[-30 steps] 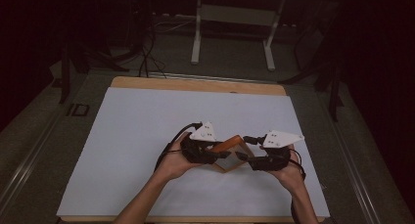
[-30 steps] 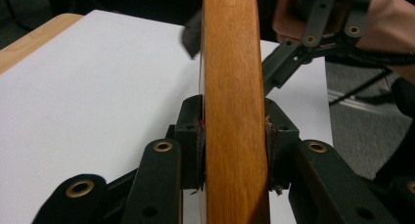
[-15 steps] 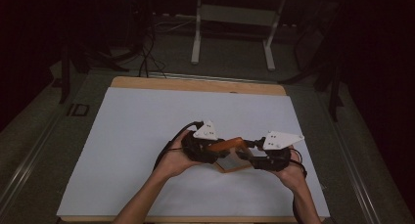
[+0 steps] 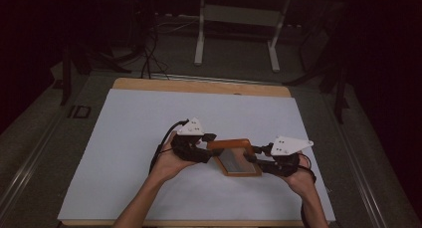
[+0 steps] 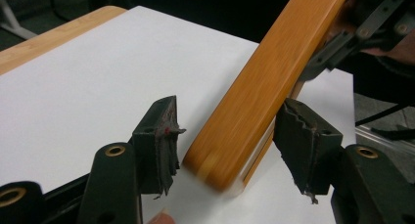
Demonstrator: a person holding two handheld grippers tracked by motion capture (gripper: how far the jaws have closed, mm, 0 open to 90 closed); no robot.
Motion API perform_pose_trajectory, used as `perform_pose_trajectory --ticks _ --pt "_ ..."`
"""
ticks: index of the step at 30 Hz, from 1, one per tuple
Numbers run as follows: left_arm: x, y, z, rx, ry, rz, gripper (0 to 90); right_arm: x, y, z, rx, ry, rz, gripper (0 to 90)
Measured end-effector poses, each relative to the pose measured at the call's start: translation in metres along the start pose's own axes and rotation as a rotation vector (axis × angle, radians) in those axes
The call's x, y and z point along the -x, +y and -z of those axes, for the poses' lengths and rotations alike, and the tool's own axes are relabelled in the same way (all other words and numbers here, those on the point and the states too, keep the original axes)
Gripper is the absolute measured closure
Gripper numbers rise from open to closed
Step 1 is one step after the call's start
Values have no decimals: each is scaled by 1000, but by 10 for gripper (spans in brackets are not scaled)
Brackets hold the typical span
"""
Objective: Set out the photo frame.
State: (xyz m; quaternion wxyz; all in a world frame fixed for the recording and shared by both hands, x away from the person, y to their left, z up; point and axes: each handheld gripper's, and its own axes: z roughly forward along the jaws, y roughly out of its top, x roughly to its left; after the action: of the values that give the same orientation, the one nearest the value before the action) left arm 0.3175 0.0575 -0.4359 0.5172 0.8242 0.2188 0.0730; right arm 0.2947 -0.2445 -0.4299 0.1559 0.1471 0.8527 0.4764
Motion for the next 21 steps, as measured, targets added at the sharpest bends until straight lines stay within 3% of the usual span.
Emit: perform_pose_trajectory --ticks 7,12,16,21 --pt "-8 -24 -9 36 -56 77 383 0 -4 2 12 -2 -4 679" --pt "-2 -29 -24 18 -85 63 377 0 -5 3 10 -1 0 679" --pt "4 -30 -36 -18 -73 37 395 -1 -5 4 12 -1 4 679" --pt "5 -33 -48 -34 -86 25 516 -1 -5 4 7 3 11 679"
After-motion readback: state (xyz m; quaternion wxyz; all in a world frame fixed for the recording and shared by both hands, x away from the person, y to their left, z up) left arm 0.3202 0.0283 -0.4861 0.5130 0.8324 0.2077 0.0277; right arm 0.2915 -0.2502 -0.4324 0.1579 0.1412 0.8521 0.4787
